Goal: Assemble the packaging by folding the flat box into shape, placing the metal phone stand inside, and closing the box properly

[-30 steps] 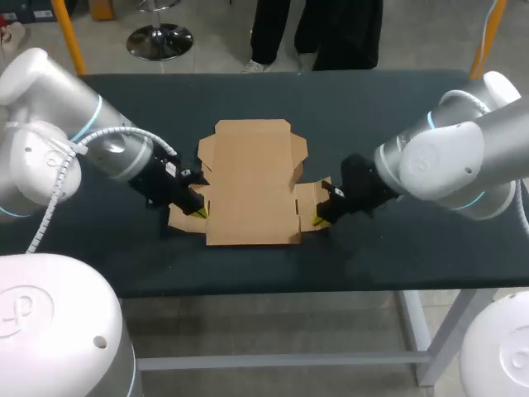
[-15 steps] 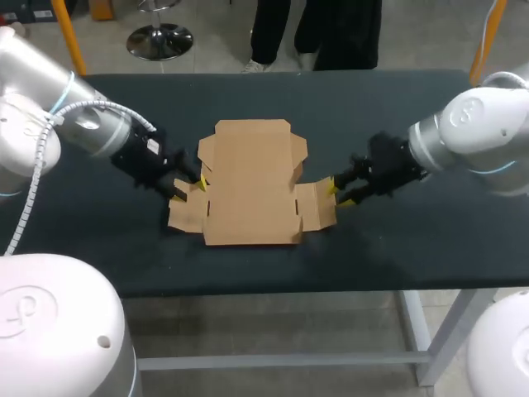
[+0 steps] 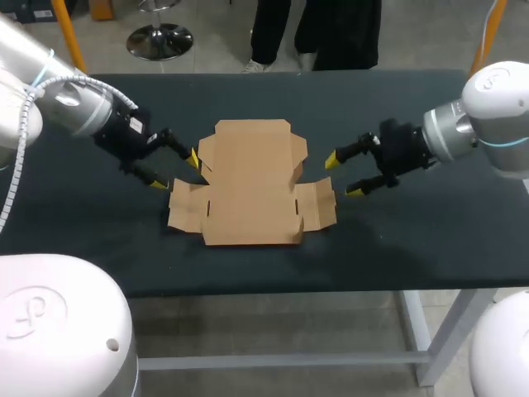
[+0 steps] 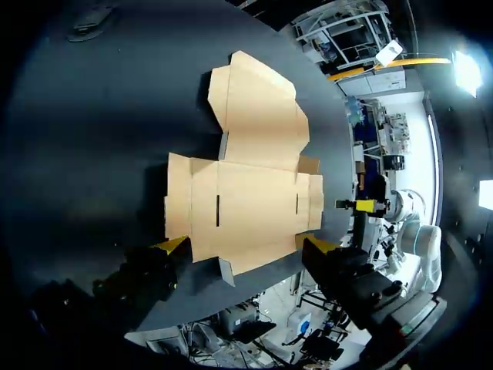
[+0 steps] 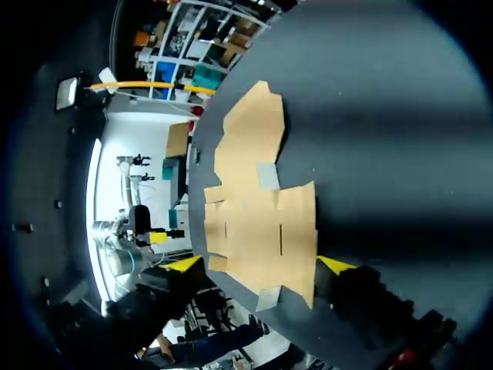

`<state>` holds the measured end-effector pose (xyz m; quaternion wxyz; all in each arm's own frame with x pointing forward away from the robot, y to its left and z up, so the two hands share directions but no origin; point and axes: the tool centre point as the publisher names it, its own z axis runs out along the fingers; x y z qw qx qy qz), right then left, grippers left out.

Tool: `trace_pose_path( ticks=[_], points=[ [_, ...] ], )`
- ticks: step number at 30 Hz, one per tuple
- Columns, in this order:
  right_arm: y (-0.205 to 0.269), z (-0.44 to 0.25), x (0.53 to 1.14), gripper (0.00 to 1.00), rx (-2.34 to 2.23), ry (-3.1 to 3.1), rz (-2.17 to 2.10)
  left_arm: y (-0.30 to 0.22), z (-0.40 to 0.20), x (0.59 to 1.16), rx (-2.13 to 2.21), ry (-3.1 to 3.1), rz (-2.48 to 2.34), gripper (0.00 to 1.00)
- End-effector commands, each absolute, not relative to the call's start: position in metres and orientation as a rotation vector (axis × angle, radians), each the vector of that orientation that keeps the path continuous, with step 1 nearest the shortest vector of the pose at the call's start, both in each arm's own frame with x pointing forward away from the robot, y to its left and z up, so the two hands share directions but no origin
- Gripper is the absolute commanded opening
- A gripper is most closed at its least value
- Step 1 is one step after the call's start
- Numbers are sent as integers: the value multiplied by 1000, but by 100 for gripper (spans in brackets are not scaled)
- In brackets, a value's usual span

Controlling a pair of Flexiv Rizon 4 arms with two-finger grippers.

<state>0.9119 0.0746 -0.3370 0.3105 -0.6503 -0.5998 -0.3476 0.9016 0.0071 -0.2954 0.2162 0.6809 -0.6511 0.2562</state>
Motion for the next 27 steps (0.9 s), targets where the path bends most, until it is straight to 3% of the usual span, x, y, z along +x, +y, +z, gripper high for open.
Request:
trace_pose_path(
  ticks=[1, 13, 27],
  points=[
    [71, -338, 913, 100, -1615, -1505, -995, 7, -293, 902, 1889, -1808, 700, 100],
    [68, -325, 919, 100, -1632, -1533, -1034, 10, -285, 917, 1846, -1814, 724, 100],
    [70, -322, 988, 100, -1717, -1673, -1000, 20, -275, 969, 1793, -1840, 723, 100]
  ],
)
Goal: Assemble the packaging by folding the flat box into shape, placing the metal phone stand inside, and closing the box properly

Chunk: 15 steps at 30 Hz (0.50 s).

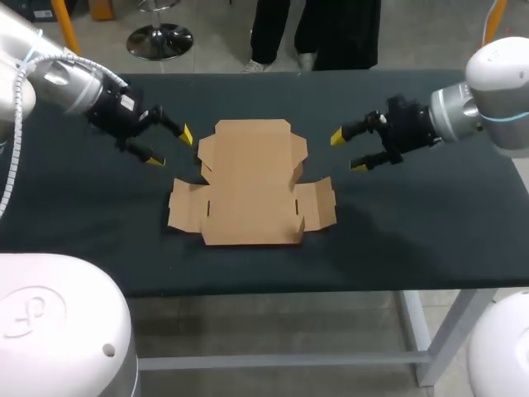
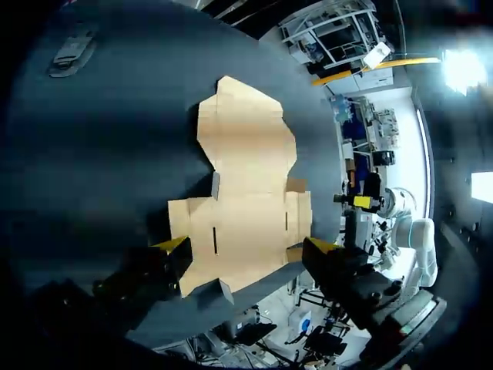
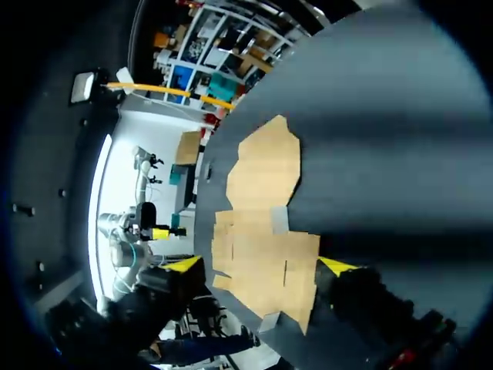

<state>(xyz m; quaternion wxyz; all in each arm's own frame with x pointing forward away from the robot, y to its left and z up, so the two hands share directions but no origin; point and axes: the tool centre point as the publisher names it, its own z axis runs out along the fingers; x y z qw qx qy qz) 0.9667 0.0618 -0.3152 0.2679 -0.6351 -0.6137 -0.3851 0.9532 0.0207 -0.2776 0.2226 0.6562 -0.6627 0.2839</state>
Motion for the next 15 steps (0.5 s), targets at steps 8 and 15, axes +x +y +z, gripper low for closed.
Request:
trace_pose_path(
  ticks=[8, 15],
  points=[
    [78, -333, 1021, 100, -1717, -1682, -992, 27, -273, 997, 1809, -1828, 725, 100],
    [86, -350, 1039, 100, -1710, -1648, -971, 36, -274, 1017, 1798, -1800, 711, 100]
  ],
)
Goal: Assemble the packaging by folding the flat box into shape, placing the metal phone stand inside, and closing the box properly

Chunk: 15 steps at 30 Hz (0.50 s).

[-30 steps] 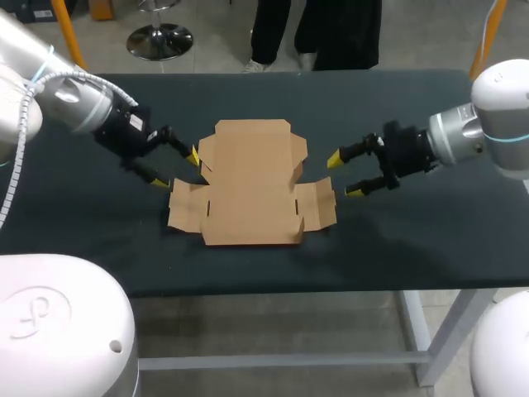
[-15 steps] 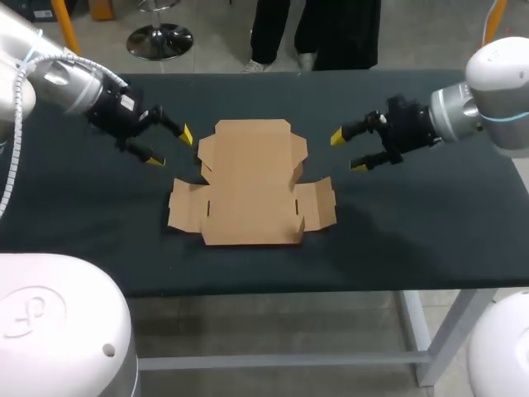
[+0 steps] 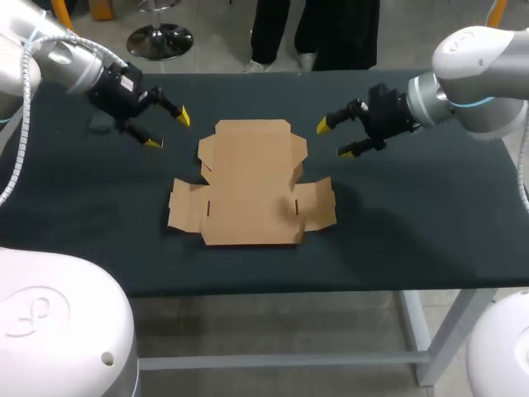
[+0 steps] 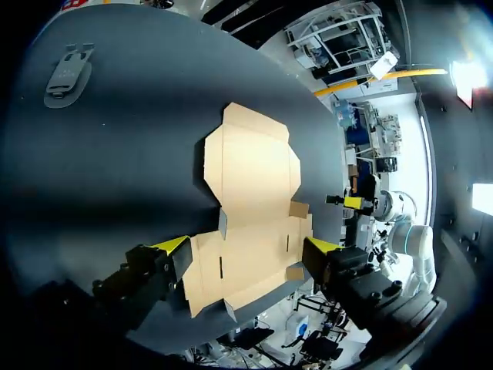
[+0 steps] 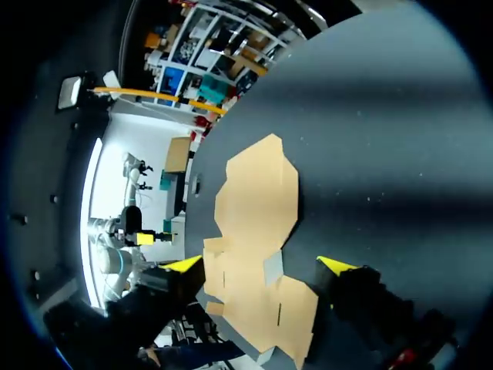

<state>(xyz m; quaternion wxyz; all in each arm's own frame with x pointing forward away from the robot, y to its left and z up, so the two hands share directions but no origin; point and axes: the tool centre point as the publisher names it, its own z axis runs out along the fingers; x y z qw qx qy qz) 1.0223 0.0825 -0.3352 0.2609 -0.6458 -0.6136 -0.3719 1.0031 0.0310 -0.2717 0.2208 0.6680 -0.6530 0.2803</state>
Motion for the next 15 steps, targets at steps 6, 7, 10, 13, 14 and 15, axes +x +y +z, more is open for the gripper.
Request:
trace_pose_path(
  ticks=[6, 7, 10, 13, 14, 15],
  points=[
    [94, -364, 1052, 100, -1713, -1624, -957, 41, -278, 1032, 1792, -1784, 700, 100],
    [96, -366, 1053, 100, -1711, -1620, -951, 42, -278, 1033, 1791, -1782, 700, 100],
    [99, -373, 1057, 88, -1707, -1616, -944, 43, -279, 1036, 1790, -1779, 699, 100],
    [102, -378, 1061, 78, -1705, -1615, -935, 45, -280, 1039, 1791, -1775, 696, 100],
    [103, -379, 1062, 76, -1705, -1616, -932, 46, -280, 1040, 1792, -1774, 695, 100],
    [104, -381, 1063, 74, -1704, -1617, -929, 47, -280, 1041, 1792, -1772, 694, 100]
  ],
)
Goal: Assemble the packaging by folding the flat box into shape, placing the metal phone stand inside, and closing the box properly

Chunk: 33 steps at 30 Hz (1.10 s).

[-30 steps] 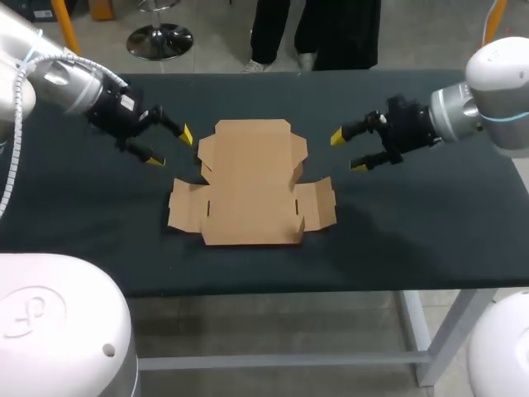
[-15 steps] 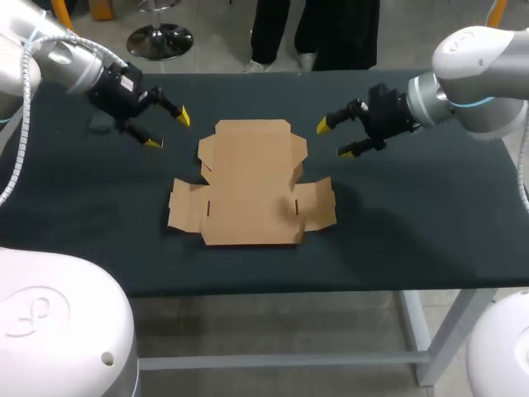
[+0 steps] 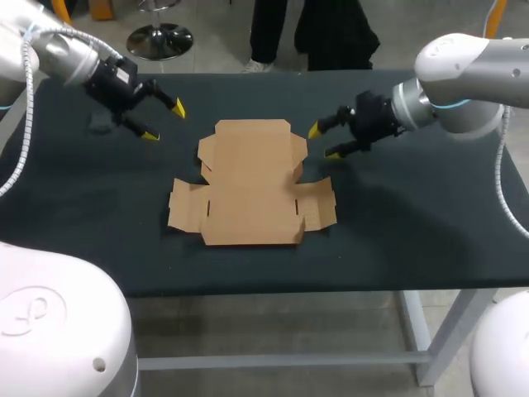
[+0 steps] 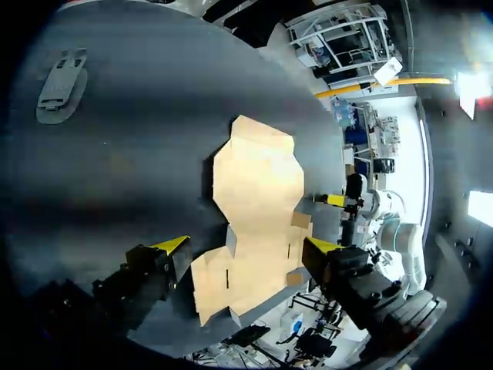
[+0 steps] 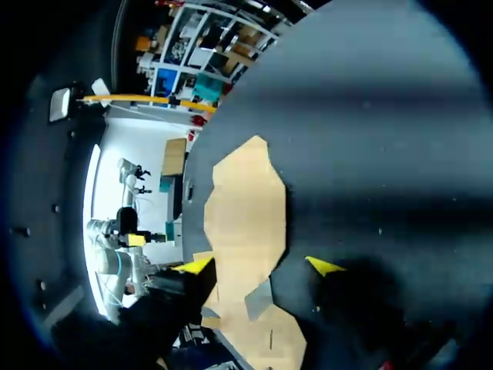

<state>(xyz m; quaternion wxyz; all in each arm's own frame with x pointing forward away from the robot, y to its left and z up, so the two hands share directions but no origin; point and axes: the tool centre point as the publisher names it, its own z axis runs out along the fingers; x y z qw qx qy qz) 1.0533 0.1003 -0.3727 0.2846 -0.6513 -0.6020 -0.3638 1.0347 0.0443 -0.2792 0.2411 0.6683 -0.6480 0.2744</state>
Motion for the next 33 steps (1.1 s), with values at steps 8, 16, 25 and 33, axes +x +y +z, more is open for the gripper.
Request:
trace_pose_path(
  ticks=[8, 16, 25, 33],
  points=[
    [111, -390, 1072, 68, -1725, -1625, -906, 50, -283, 1044, 1798, -1761, 689, 100],
    [122, -398, 1082, 58, -1733, -1624, -894, 53, -284, 1043, 1800, -1751, 692, 100],
    [133, -410, 1088, 48, -1722, -1612, -875, 59, -284, 1043, 1809, -1737, 699, 100],
    [135, -411, 1090, 47, -1736, -1613, -873, 62, -288, 1044, 1813, -1725, 698, 100]
  ],
)
